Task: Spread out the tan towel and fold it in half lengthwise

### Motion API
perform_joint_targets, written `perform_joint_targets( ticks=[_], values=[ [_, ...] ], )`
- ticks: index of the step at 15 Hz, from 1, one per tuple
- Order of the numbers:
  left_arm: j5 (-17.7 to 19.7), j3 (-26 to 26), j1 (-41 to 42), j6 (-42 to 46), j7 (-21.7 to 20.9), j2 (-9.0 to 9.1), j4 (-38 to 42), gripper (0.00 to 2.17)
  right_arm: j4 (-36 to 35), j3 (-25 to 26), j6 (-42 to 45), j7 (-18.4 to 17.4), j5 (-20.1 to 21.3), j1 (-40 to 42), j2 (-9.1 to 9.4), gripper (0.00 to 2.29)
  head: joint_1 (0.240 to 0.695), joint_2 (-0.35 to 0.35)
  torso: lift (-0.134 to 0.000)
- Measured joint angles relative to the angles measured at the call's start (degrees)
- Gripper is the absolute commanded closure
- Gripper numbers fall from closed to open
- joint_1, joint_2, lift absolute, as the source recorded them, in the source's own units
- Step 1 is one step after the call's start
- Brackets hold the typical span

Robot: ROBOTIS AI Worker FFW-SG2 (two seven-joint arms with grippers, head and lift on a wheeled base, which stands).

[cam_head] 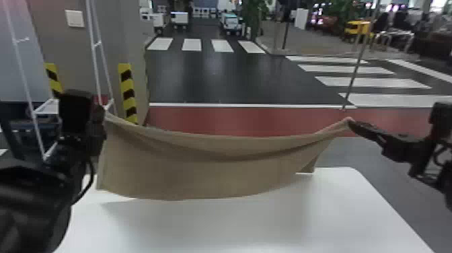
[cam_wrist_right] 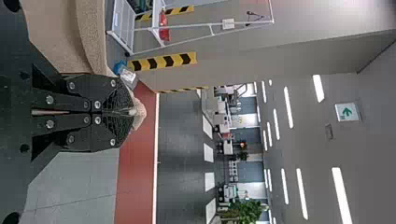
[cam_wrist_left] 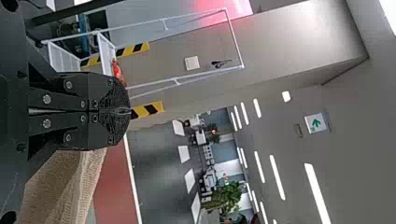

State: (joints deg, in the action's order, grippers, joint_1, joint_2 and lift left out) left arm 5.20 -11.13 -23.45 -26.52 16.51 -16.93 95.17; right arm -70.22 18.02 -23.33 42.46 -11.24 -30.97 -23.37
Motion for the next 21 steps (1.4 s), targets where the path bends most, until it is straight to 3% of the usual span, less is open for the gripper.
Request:
perform_joint_targets(
  ticks=[2,3,5,8,11,15,21],
  values=[
    [-0.79,0.30,5.11,-3.42,-0.04,-0.42,4.36,1.91,-5.10,1.14,-2.29,2.09,-2.02,5.75,-1.46,1.33,0.443,-0.119,-0.128],
    [-2.22,0.59,7.93,-6.07,0.04,-0.59,6.74,1.91,-7.82,2.34,-3.58,2.75,-2.62,9.00,-1.96,1.33,0.496,-0.123,-0.128],
    [-5.69,2.09,14.66,-12.73,0.42,-0.71,12.68,1.91,-13.62,5.64,-6.42,4.13,-3.74,16.45,-3.00,1.33,0.555,-0.127,-0.128],
    [-6.95,4.52,23.04,-18.81,0.02,-0.73,21.48,1.91,-18.57,10.34,-8.72,5.29,-5.70,24.26,-3.53,1.33,0.643,-0.146,-0.128],
    [-9.60,4.39,29.64,-27.08,0.00,-0.28,29.32,1.91,-21.88,14.25,-10.85,5.90,-8.30,30.41,-3.05,1.33,0.695,-0.169,-0.128],
    [-10.79,3.71,37.35,-39.45,1.21,0.61,36.50,1.91,-24.39,17.89,-10.91,7.81,-9.79,36.02,-0.84,1.33,0.695,-0.188,-0.128],
    [-11.17,5.46,47.62,-54.95,1.54,2.24,45.92,1.91,-28.48,22.96,-17.48,10.81,-11.10,41.56,-0.10,1.33,0.695,-0.220,-0.128]
  ],
)
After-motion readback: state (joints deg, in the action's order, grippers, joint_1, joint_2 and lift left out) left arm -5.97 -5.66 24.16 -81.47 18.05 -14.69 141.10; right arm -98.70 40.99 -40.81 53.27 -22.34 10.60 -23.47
